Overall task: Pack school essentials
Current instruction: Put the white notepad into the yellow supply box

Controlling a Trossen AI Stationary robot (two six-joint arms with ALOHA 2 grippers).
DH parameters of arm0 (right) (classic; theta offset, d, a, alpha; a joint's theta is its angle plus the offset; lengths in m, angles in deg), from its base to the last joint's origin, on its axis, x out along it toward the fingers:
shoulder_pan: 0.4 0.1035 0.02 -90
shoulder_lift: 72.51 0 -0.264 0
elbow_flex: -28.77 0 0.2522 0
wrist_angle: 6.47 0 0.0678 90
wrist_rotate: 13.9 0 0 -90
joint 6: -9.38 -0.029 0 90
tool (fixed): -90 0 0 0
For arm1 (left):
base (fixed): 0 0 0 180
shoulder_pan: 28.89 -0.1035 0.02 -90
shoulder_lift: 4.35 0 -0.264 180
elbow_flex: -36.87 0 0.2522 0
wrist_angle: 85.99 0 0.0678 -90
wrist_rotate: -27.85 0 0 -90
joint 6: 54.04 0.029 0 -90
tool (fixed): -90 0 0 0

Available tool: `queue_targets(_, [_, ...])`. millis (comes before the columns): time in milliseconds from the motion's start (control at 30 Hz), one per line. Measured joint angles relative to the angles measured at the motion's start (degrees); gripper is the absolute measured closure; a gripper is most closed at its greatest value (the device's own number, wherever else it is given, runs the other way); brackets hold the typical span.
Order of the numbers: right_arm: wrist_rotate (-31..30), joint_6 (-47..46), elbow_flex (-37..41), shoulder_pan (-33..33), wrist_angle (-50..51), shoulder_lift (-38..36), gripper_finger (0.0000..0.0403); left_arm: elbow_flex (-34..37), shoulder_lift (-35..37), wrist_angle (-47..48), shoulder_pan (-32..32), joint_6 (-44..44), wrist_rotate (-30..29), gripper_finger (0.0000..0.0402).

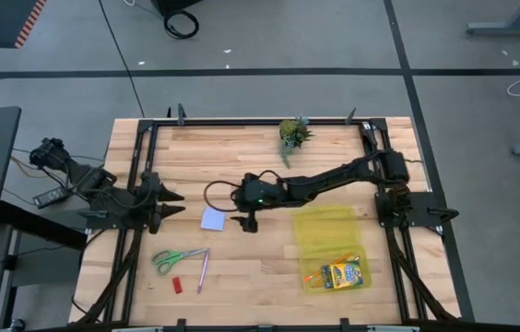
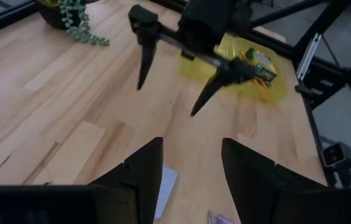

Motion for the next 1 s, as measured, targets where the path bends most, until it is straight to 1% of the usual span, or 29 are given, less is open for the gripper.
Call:
queue_targets(67, [-1.32, 0.06, -3.50, -0.12, -0.10, 2.75, 0.0005, 0.02, 0.49, 0.13, 0.00, -0.68, -0.03, 0.0230])
queue_targets(167, [-1.58, 0.17, -7.56, -0.32, -0.02, 6.41, 0.0005, 0.02, 0.67, 0.10, 0.00, -2.28, -0.01, 0.0230])
queue_targets(400, [-1.57, 0.01, -12.39, -0.34, -0.89, 12.35, 0.0005, 0.02, 0.63, -2.16, 0.00, -5.09, 2.08, 0.0230])
queue_targets(600, [1.30, -0.03, -14.34, -0.34, -4.32, 16.87, 0.0005, 0.02, 0.63, -4.14, 0.00, -6.72, 4.80, 0.0230])
queue_targets(700, [1.61, -0.01, -14.87, -0.32, -5.60, 18.11, 0.0005, 0.02, 0.63, -4.19, 0.00, -7.02, 6.38, 0.0230])
queue_targets(733, [2.02, -0.03, -14.89, -0.36, -6.91, 18.61, 0.0005, 0.02, 0.63, -4.21, 0.00, -7.03, 6.61, 0.0230])
queue_targets(1000, [5.98, -0.68, -14.93, -0.34, -7.68, 20.15, 0.0004, 0.02, 0.54, -3.92, -0.01, -6.60, 6.75, 0.0230])
